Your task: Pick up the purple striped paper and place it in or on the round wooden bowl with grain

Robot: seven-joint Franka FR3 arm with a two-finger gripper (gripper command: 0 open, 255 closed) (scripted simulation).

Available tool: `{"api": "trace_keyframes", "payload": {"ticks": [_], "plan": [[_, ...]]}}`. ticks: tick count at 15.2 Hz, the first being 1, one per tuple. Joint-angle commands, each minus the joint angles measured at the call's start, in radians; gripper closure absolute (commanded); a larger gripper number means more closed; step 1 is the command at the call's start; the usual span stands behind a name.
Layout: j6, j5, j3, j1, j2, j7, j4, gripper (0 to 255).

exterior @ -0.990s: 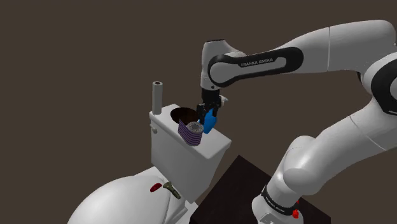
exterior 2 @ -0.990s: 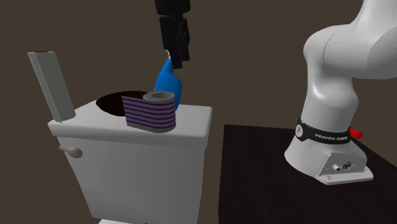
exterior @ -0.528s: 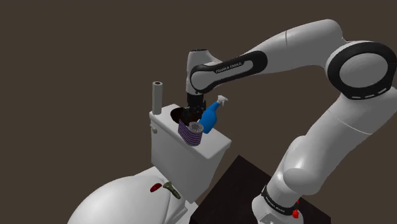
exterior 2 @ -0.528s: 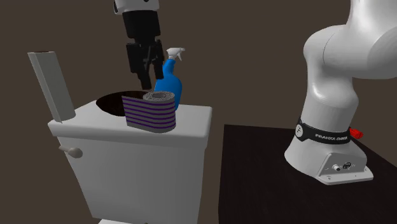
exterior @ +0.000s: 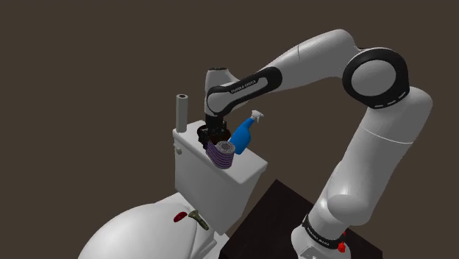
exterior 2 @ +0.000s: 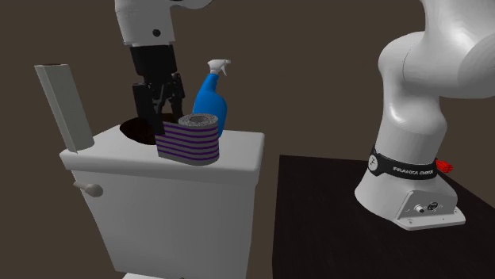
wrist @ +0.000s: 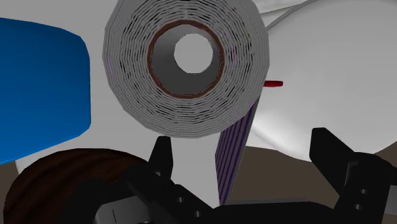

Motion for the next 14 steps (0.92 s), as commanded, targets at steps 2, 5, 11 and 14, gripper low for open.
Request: {"api": "trace_keyframes", "payload": {"ticks": [2,5,11,14], "plan": [[0.044,-0.001,-0.001,-0.001,0.023,-0.001,-0.021,0],[0.065,-0.002,-0.001,-0.001,0.034,-0.001,-0.03,0],[0.065,-0.002,-0.001,-0.001,0.034,-0.001,-0.03,0],[0.065,-0.002,-0.001,-0.001,0.034,-0.001,-0.031,255]]}}
